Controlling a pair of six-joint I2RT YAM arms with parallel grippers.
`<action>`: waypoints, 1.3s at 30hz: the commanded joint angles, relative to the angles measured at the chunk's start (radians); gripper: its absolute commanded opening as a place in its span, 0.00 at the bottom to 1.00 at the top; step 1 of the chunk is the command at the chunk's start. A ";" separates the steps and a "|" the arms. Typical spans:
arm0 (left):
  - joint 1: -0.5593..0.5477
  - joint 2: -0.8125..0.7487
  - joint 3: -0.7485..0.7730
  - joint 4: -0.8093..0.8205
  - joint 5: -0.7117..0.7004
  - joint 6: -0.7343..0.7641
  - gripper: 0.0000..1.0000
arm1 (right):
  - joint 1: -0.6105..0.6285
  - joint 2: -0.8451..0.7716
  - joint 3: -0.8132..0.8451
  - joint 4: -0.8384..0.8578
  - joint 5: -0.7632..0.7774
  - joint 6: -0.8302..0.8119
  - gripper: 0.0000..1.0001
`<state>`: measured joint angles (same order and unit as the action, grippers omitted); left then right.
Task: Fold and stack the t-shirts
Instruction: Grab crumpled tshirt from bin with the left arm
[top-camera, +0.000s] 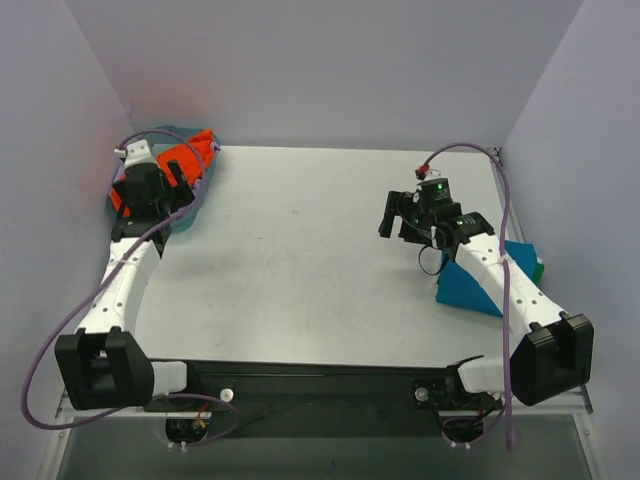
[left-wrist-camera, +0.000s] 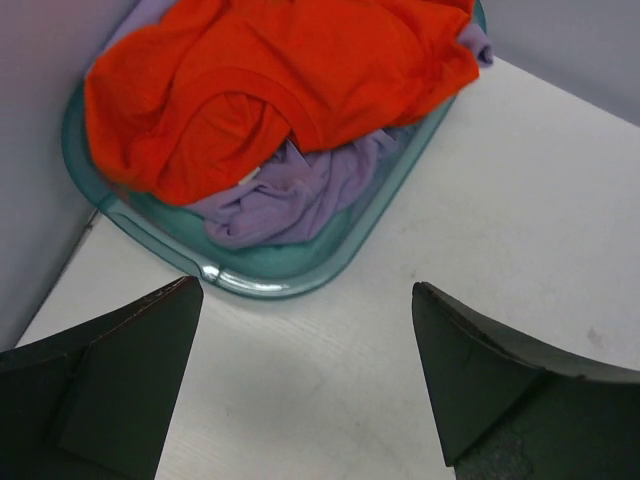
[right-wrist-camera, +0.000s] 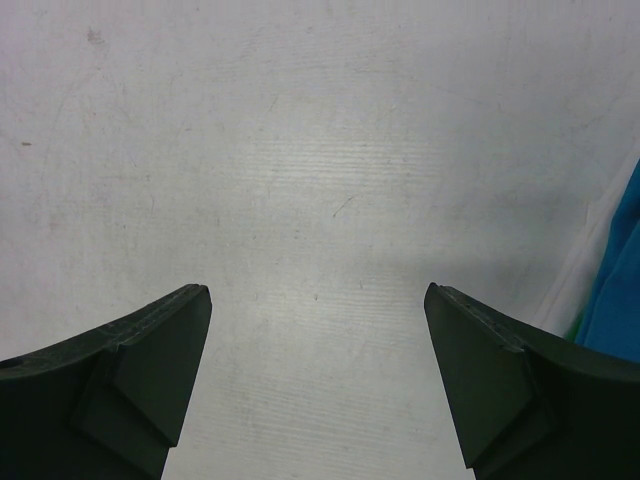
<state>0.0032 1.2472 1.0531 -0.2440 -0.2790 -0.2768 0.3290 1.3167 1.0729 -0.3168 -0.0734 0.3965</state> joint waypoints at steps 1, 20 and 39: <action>0.078 0.128 0.143 0.092 0.064 0.014 0.97 | 0.008 0.010 0.059 0.016 0.037 0.002 0.93; 0.222 1.016 1.030 -0.129 0.236 -0.021 0.96 | 0.004 0.128 0.200 -0.099 0.058 -0.021 0.93; 0.222 1.172 1.211 -0.193 0.247 -0.076 0.04 | 0.002 0.148 0.246 -0.173 0.063 -0.013 0.93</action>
<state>0.2249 2.5011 2.2768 -0.4374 -0.0219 -0.3565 0.3290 1.4845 1.2846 -0.4580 -0.0376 0.3897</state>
